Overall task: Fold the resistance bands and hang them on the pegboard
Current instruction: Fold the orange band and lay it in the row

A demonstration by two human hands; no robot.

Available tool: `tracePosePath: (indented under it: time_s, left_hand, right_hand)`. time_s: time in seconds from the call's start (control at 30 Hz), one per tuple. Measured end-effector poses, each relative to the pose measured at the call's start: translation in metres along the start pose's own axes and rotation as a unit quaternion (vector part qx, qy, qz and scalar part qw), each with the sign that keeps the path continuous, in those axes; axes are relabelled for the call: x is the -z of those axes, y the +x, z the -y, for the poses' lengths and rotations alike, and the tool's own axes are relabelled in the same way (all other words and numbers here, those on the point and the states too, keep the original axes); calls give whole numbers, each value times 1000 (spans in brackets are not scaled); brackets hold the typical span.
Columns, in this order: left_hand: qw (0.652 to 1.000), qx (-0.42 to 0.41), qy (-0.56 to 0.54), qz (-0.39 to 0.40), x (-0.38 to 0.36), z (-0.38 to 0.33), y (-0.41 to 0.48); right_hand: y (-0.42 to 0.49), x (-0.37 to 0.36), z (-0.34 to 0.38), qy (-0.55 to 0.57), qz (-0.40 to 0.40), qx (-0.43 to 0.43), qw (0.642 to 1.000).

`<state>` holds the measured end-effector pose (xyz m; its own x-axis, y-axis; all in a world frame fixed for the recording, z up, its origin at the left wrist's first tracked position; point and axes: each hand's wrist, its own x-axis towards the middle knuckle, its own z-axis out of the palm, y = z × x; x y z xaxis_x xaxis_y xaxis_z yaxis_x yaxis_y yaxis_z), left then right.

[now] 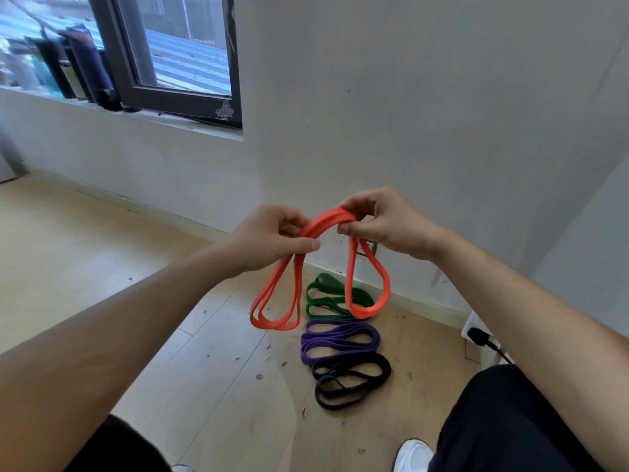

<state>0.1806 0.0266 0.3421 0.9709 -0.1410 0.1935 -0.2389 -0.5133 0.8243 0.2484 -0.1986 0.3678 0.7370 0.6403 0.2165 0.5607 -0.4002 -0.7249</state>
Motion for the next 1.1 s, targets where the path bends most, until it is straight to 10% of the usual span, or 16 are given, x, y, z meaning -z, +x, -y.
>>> tracePosePath:
  time_s: [0.4,1.1]
  left_hand:
    - [998,-27,-62,-14,-9,0,1]
    - [982,-75,-84,-155,-80,-3,-9]
  right_hand:
    - [-2,-9,11,-29,48,11,998]
    - [-13,1,15,303,-109,17,946]
